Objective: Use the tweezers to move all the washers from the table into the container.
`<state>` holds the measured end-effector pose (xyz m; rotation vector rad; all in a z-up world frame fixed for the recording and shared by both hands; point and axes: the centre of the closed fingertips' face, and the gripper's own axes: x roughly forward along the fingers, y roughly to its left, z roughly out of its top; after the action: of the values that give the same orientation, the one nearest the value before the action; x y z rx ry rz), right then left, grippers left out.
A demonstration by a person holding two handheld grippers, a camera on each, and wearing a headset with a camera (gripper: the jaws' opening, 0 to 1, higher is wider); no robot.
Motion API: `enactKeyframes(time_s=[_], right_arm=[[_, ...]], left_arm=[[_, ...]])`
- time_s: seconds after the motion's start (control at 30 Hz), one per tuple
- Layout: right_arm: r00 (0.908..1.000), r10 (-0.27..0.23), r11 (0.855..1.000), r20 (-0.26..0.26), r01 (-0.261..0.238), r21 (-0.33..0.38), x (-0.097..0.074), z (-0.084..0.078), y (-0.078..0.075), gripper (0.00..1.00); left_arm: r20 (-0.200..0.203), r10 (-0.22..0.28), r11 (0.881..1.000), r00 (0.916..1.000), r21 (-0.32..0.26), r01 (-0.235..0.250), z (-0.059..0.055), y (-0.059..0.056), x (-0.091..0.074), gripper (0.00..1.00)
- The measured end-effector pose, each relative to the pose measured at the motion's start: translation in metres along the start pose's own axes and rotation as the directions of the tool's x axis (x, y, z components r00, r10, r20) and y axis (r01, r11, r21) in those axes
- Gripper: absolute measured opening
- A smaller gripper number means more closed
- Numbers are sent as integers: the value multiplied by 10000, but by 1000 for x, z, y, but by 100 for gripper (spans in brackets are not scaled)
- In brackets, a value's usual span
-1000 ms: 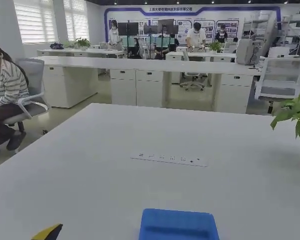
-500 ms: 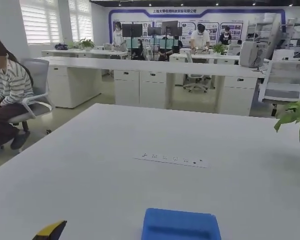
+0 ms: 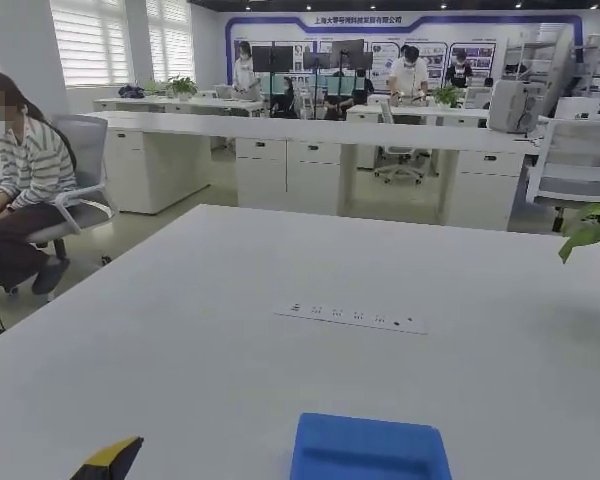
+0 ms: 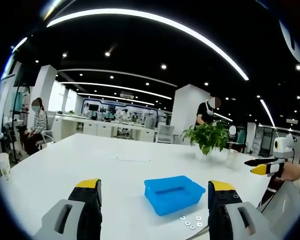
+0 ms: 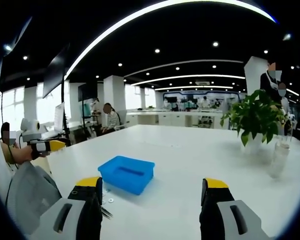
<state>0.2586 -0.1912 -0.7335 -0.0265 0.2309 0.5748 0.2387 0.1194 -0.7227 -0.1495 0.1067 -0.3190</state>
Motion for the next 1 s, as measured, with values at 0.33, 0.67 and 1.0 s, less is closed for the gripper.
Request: enactKeyframes(time_s=[0.33,0.67,1.0], right_arm=[[9998,-87,9991,157,81,413,-3,0,-6,79],[10000,-44,9992,-28,45,399,-2,-3,-4,78],[9999,9,9993,-128,-4,369,1,0,-1,76]], left_arm=[[-72,-63,9998,10000,161,64,-1,-2,0,89],[-186,-79,9997,9998,208,83,-3,-2,0,89],[-294,-79,9998,9995,158,83,-5,-2,1,89]])
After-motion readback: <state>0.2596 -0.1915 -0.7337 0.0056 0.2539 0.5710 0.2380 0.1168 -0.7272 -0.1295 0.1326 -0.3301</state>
